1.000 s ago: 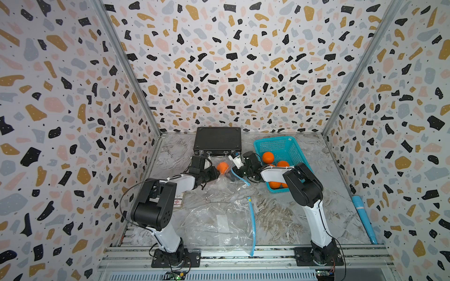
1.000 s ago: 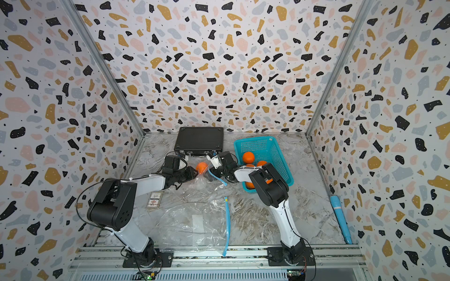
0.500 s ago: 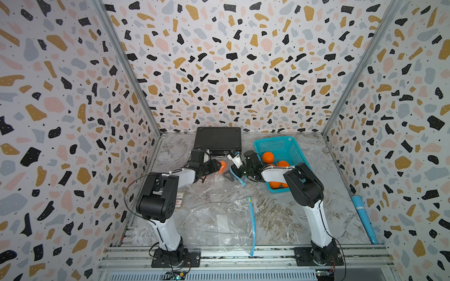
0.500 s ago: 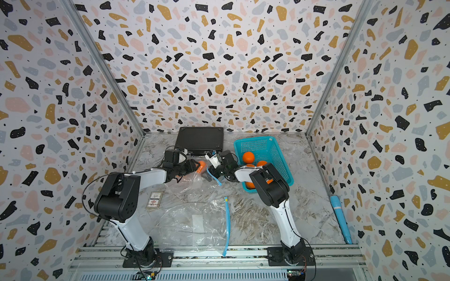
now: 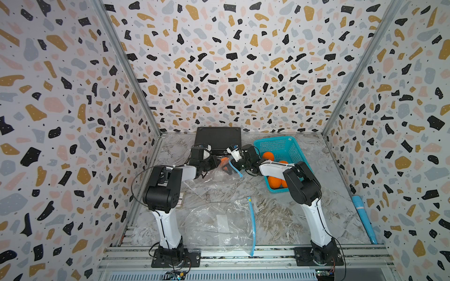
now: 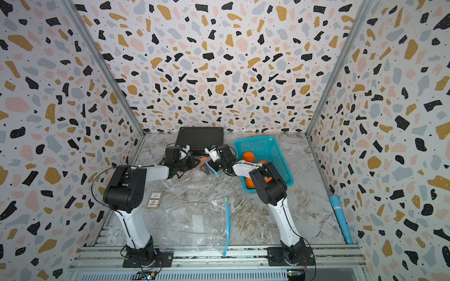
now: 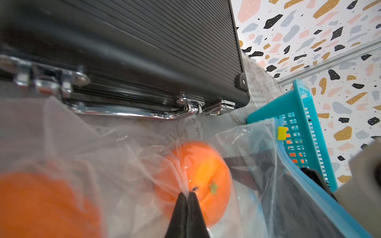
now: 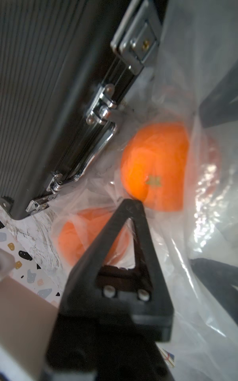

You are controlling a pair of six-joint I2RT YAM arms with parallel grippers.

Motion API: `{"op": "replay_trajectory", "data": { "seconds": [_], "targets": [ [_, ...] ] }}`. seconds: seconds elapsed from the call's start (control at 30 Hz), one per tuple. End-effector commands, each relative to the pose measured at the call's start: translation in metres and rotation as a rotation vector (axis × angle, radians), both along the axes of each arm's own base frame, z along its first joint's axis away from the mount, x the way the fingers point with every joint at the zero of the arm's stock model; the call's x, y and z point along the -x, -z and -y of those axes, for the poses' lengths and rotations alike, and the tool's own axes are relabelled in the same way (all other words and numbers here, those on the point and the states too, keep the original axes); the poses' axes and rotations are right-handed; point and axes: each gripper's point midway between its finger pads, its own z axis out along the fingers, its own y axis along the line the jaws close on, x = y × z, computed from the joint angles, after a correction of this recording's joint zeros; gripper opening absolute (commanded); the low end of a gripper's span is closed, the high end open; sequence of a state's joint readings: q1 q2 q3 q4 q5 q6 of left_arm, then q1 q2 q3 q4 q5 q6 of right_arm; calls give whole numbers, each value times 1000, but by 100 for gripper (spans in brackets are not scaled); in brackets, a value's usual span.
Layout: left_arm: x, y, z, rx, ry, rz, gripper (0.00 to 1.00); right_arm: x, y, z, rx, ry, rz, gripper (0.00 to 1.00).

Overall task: Open the zip-top bag and take out the orange
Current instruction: Pick up the orange from the zipper food storage bag.

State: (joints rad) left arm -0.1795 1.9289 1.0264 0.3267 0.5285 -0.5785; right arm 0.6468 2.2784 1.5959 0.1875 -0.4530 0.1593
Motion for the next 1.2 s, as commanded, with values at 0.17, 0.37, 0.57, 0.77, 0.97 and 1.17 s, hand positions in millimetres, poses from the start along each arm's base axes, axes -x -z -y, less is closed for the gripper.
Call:
{"op": "replay_trajectory", "data": {
  "seconds": [0.17,0.37,0.57,0.77,0.97,1.17],
  "targets": [
    [36,-22,2,12,5,-53,4,-31,14,14,116,162,-80,100],
    [31,-22,-2,-23,-15,-92,21,-44,11,10,89,179,-49,100],
    [8,-18,-16,-86,-94,-48,39,-37,11,3,86,141,-109,97],
    [-23,2,-10,-95,-79,-35,39,-20,18,3,107,97,-148,95],
    [-29,37,-12,-118,-99,-87,21,-21,18,0,135,62,-127,94],
    [-18,51,-1,-88,-44,-128,0,-27,26,-9,168,29,-176,96]
  ]
}}
